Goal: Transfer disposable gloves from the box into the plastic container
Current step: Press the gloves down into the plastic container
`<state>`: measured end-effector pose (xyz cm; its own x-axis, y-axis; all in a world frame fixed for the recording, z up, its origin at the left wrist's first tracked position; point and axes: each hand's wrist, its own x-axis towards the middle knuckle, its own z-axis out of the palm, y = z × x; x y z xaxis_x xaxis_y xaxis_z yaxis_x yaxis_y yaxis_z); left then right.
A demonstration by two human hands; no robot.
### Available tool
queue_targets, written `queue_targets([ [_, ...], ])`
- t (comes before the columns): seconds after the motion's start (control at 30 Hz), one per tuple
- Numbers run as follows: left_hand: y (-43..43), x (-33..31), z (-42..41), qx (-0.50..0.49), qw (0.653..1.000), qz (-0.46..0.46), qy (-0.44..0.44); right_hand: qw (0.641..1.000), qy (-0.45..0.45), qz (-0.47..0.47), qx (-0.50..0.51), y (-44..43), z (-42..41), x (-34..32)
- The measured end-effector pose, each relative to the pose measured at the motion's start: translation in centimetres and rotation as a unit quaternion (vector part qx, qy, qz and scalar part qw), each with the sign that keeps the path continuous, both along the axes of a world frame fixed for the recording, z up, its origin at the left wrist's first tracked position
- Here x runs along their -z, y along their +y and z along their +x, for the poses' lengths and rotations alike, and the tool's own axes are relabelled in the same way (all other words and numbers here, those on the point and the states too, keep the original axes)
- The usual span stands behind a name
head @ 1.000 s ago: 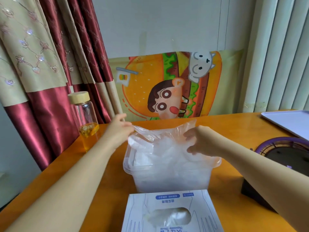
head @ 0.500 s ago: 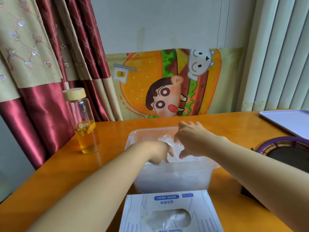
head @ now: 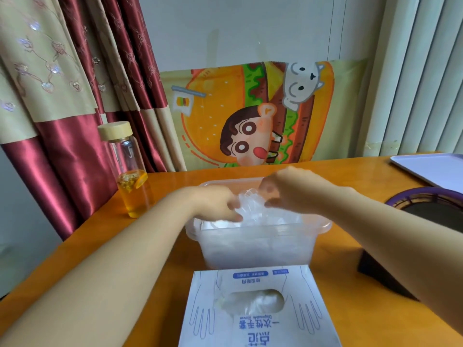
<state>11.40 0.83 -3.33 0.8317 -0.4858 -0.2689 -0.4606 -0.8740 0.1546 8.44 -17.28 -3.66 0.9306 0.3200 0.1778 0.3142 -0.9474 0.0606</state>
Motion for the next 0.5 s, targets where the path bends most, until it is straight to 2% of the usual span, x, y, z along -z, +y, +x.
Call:
queue_targets([
  [0.07,1.8,-0.7,-2.0,-0.001,0.994,-0.093,-0.061,0.991,-0.078,0.099,-0.05,0.2,-2.4,-0.9],
  [0.1,2.7,-0.8,-3.2,-0.005,0.984,-0.16,-0.078,0.983,-0.089,0.139,-0.078,0.4,-3.7,-1.0],
  [0.17,4.3,-0.5,-5.9,-0.009,0.957,-0.277,-0.082,0.979,-0.035,0.154,-0.132,0.7,-6.4,-0.7],
  [0.2,4.7,-0.1,-6.8,-0.001,0.951,-0.302,-0.07,0.98,0.022,0.133,-0.15,0.8,-7.2,0.2],
  [0.27,5.4,1.5,-8.8,0.015,0.962,-0.272,-0.022,0.975,0.138,0.066,-0.162,1.2,-8.6,2.6],
  [0.3,5.6,2.4,-9.7,0.023,0.978,-0.207,0.003,0.972,0.168,0.039,-0.16,1.3,-9.0,3.9],
  [0.37,5.6,4.5,-10.6,0.053,0.996,-0.056,0.037,0.971,0.184,0.018,-0.154,1.6,-9.0,5.6],
  [0.4,5.5,5.4,-10.8,0.059,0.997,-0.008,0.05,0.971,0.181,0.012,-0.155,1.8,-8.9,6.2],
  [0.5,5.4,6.3,-11.0,0.046,0.996,0.004,0.07,0.976,0.152,0.007,-0.155,2.8,-8.6,7.2],
])
